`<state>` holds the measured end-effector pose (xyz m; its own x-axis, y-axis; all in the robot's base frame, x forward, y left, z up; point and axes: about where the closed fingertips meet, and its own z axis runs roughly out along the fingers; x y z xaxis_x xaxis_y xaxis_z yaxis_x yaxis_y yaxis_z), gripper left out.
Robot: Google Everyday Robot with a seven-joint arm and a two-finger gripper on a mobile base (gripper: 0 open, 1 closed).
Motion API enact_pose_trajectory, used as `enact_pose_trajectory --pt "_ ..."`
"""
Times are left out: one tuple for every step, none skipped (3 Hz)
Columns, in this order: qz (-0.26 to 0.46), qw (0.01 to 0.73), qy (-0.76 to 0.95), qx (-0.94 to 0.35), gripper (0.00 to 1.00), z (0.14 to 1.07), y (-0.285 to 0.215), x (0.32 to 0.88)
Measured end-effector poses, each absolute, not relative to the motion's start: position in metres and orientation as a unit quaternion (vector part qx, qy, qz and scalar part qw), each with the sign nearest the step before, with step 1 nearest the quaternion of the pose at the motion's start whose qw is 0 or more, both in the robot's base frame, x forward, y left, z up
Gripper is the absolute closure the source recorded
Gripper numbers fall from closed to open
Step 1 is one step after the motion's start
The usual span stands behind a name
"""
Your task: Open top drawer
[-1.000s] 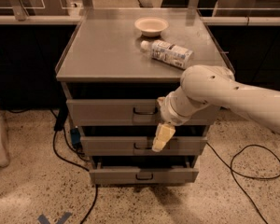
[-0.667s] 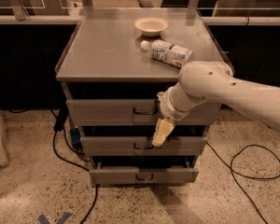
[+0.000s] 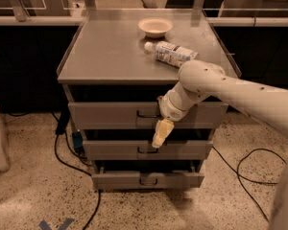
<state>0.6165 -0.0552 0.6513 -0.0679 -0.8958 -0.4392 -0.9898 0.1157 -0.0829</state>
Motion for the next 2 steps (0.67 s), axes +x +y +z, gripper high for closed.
enact_pose_trajectory --pt "0.126 0.191 0.722 -0.653 0.0 0.652 -0.0546 0.6177" --pt "0.141 0.177 0.722 -0.653 0.0 0.651 -0.0554 0.6156"
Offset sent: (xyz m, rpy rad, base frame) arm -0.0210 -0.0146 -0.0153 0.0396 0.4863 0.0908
